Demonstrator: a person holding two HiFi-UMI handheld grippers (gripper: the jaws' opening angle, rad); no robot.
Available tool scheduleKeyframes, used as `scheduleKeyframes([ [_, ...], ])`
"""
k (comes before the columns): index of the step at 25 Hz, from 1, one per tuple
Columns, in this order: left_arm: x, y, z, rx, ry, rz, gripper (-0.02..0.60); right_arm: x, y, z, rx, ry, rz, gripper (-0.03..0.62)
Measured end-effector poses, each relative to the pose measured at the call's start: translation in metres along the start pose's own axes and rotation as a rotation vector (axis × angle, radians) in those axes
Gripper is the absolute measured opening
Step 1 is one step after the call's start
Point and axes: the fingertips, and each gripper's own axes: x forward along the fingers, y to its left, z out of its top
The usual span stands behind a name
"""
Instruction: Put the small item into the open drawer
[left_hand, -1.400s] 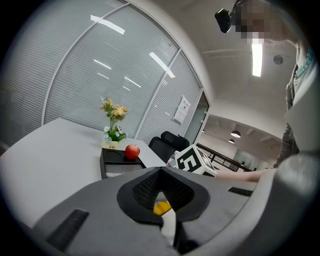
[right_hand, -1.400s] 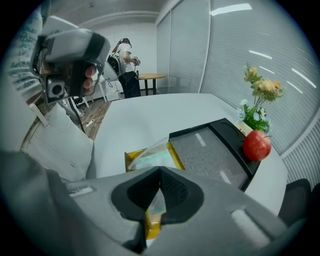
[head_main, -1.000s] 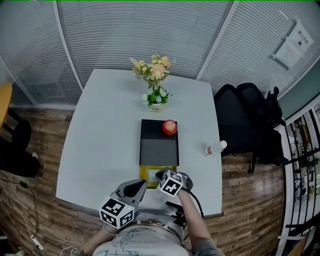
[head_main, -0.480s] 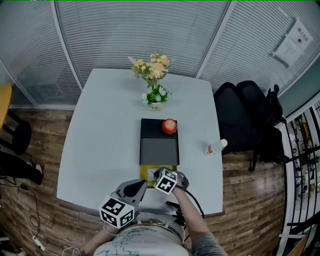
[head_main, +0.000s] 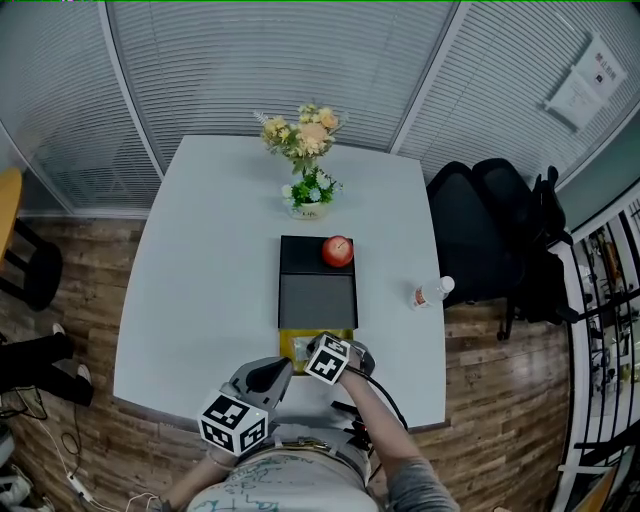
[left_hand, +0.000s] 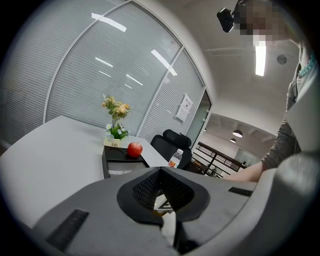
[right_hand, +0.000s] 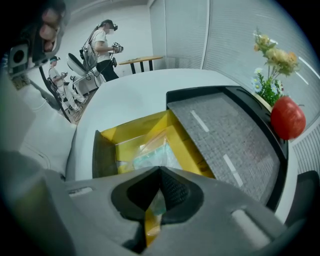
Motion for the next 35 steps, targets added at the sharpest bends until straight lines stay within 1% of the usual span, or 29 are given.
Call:
scheduleKeyframes([
  [2, 0.0009, 0.0013, 0.0002, 0.003, 0.001, 0.005, -0.003, 0.0018, -0.0004, 0.0006, -0.014, 0.022, -0.001, 0.004],
  [4, 0.0014, 0.0012, -0.0004, 0.002, 0.005, 0.005, -0.003, 0.0023, -0.0001, 0.0004, -0.005, 0.034, -0.001, 0.003],
  [8, 0.0004, -0.0001, -0.0011, 0.001, 0.008, 0.003, -0.003, 0.0013, 0.0006, 0.001, 0.024, 0.027, -0.009, -0.003],
  [20, 0.002, -0.0046, -0.003, 0.002, 0.023, -0.009, -0.003, -0.003, 0.0003, 0.0003, 0.033, 0.03, -0.004, -0.003],
  [30, 0.0019, -0.0062, -0.0044, 0.004, 0.027, -0.007, -0.003, -0.0007, 0.0002, 0.0011, 0.041, 0.005, 0.005, -0.003],
  [35, 0.0003, -0.0051, -0.0035, 0.002, 0.019, -0.002, -0.003, -0.0011, 0.0008, 0.001, 0.031, 0.013, -0.009, -0.003],
])
